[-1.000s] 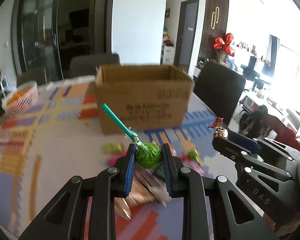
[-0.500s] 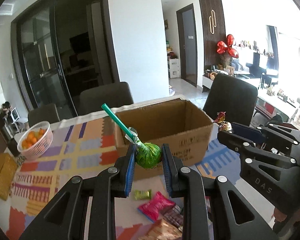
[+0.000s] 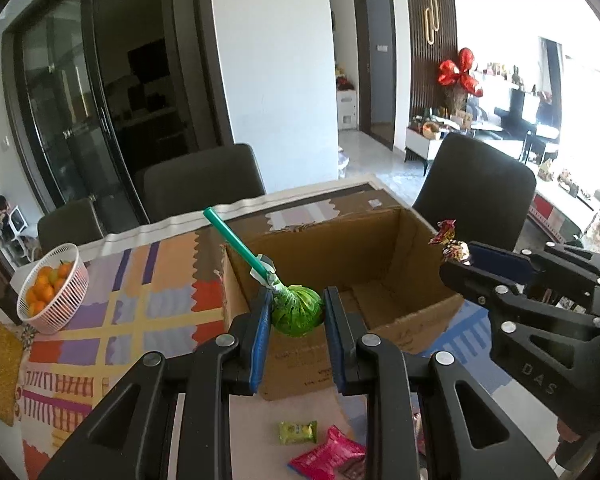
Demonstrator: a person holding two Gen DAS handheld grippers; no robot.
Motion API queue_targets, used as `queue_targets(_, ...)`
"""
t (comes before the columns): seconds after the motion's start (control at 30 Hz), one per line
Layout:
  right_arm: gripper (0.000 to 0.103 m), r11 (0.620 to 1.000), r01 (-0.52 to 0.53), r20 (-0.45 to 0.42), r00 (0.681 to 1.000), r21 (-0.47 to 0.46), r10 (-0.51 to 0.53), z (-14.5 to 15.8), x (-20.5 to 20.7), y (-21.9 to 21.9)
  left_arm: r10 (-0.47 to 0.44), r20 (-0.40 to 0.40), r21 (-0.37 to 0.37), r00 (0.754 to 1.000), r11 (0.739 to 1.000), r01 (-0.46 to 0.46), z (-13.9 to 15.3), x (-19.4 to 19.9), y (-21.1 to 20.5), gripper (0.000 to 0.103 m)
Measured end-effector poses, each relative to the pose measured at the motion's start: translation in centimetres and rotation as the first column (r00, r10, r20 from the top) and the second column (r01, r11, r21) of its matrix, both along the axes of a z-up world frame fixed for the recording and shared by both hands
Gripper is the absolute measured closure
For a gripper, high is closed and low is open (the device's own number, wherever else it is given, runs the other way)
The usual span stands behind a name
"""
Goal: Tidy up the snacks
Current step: 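Lift and carry the lollipop and chocolate with both grippers over the cardboard box, then open both grippers to drop the lollipop and chocolate into the box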
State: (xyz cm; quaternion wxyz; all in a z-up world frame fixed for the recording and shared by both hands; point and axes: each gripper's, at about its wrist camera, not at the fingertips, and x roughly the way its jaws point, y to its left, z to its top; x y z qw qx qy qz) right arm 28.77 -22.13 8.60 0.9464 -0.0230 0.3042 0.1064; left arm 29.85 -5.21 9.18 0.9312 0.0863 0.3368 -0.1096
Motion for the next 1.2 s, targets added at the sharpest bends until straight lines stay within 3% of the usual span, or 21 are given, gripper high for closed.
queue_targets(0.3, 0.079, 1.000, 0.018, -0.074, 0.997, 0.004, -0.018, -1.2, 3.3, -0.2, 0.032, -0.087, -0.014, 0.996, 0.999, -0.033, -1.6, 4.2, -0.6, 0.076)
queue_targets(0.43, 0.077, 0.999, 0.040, -0.088, 0.995, 0.002, -0.039, -1.7, 4.2, -0.4, 0.060, -0.090, -0.028, 0.994, 0.998, -0.063, -1.8, 4.3, -0.3, 0.060)
queue_targets(0.47, 0.069, 0.999, 0.047, -0.093, 0.995, 0.001, -0.047, -1.8, 4.2, -0.5, 0.062, -0.081, -0.021, 0.995, 0.998, -0.064, -1.8, 4.1, -0.2, 0.056)
queue_targets(0.5, 0.063, 0.999, 0.051, -0.093, 0.994, -0.001, -0.051, -1.7, 4.1, -0.6, 0.062, -0.067, -0.009, 0.996, 0.998, -0.063, -1.8, 3.6, -0.2, 0.054)
queue_targets(0.67, 0.060, 0.999, 0.046, -0.070, 0.996, -0.027, -0.047, -1.6, 2.5, -0.7, 0.069, -0.033, 0.028, 0.997, 0.997, -0.068, -1.3, 1.6, 0.0, 0.046)
queue_targets(0.77, 0.053, 0.999, 0.029, -0.062, 0.998, -0.029, -0.030, -1.5, 0.8, -0.6, 0.061, -0.008, 0.043, 0.998, 0.997, -0.060, -0.9, -0.2, 0.1, 0.043)
queue_targets(1.2, 0.044, 1.000, 0.008, 0.005, 1.000, -0.024, -0.008, -1.1, -7.0, -0.4, -0.006, 0.033, 0.058, 0.999, 0.998, 0.004, -1.0, -8.6, 1.4, 0.036)
